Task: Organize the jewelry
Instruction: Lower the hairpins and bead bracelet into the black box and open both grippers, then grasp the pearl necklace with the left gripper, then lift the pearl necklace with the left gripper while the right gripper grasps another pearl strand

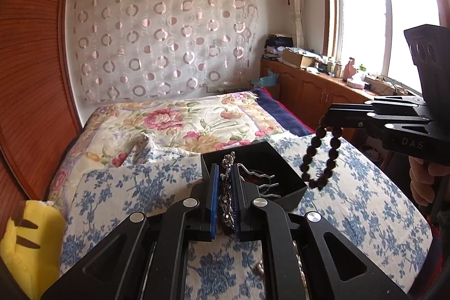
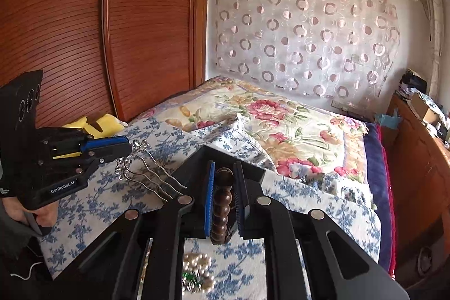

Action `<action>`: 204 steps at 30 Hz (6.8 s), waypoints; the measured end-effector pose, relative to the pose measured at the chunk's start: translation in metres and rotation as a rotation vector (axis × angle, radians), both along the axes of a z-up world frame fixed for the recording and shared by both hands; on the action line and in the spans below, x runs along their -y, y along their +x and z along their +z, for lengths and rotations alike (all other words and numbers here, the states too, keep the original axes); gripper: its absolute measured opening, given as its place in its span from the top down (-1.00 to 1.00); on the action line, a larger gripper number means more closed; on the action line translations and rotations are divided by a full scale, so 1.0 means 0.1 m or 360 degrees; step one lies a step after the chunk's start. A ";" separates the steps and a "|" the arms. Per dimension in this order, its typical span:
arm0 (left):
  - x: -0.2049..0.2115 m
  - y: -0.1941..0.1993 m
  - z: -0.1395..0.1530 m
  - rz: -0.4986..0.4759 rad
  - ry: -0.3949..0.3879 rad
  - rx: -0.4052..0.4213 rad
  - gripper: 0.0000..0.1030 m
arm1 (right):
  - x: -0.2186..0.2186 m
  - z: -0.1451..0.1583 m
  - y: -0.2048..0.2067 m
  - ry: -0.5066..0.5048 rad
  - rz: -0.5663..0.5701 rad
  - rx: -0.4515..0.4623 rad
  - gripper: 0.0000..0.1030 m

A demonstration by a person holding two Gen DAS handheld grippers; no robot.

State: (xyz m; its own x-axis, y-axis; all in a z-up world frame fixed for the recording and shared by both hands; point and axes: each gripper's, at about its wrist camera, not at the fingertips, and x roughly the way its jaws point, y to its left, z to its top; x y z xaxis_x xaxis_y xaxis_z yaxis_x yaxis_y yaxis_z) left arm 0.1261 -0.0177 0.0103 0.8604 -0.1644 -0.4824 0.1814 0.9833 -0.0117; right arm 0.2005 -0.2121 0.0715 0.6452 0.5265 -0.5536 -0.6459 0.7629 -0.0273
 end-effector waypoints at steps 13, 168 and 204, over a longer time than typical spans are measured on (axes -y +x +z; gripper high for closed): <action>0.02 0.48 -0.16 0.0010 0.0013 -0.0080 0.86 | -0.13 -0.55 0.39 0.0051 0.0049 -0.0210 0.70; -0.26 -0.88 0.06 -0.0045 -0.0103 -0.0015 0.91 | 0.13 -1.39 -0.34 -0.0279 -0.0126 -0.0428 0.84; 0.01 -0.55 0.69 -0.0113 0.0002 0.0192 0.91 | 0.21 0.47 -0.55 0.0009 -0.0081 0.0123 0.84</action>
